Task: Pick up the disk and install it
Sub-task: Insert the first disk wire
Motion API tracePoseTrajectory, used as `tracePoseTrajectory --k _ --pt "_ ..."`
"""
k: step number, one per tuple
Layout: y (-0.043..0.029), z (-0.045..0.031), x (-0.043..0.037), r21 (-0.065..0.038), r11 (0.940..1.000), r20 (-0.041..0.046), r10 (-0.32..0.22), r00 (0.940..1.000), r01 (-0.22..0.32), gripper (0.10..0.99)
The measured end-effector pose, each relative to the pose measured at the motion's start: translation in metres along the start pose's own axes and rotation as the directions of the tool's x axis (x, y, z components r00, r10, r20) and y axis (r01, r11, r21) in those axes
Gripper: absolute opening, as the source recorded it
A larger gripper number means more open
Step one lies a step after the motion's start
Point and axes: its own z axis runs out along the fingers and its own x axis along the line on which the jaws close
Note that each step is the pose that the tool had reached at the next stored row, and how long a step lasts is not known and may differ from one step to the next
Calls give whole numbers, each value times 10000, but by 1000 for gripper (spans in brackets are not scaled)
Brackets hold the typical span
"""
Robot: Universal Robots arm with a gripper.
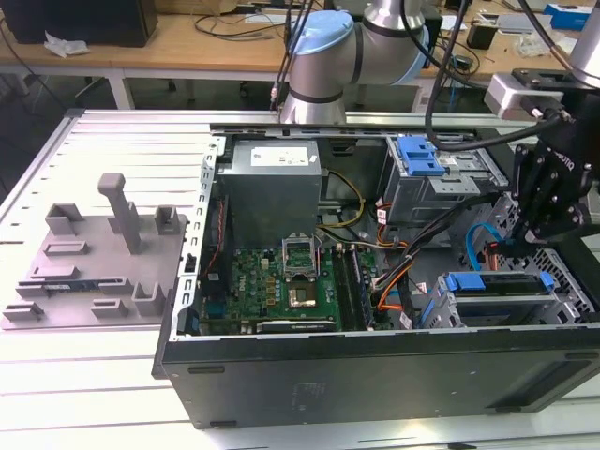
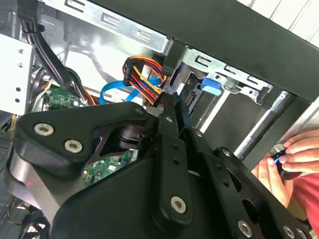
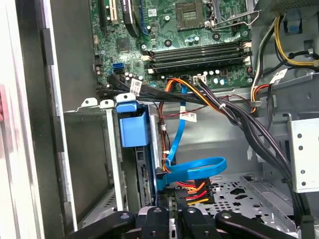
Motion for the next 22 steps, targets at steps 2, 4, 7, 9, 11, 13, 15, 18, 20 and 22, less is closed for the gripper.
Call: tracePoseTrajectory --k 2,4,7,9,11,13,15,18,20,22 --pt "-5 -13 44 1 10000 -3 0 10000 0 169" --pt "-12 -8 107 1 10000 -3 0 10000 0 169" --pt "-22 2 190 -1 10000 9 -3 10000 3 169" --pt "-22 2 190 -1 10000 9 -4 10000 4 169" --pt "-22 2 190 0 10000 9 -3 10000 3 169" --pt "-22 3 190 0 10000 7 -4 10000 4 169" --pt "-22 7 190 0 10000 9 -8 10000 8 169" --pt "-19 15 186 15 9999 14 -161 9999 161 169" --pt "-17 13 184 31 9995 12 -314 9995 314 169" --pt "-16 14 184 37 9993 14 -378 9993 378 169"
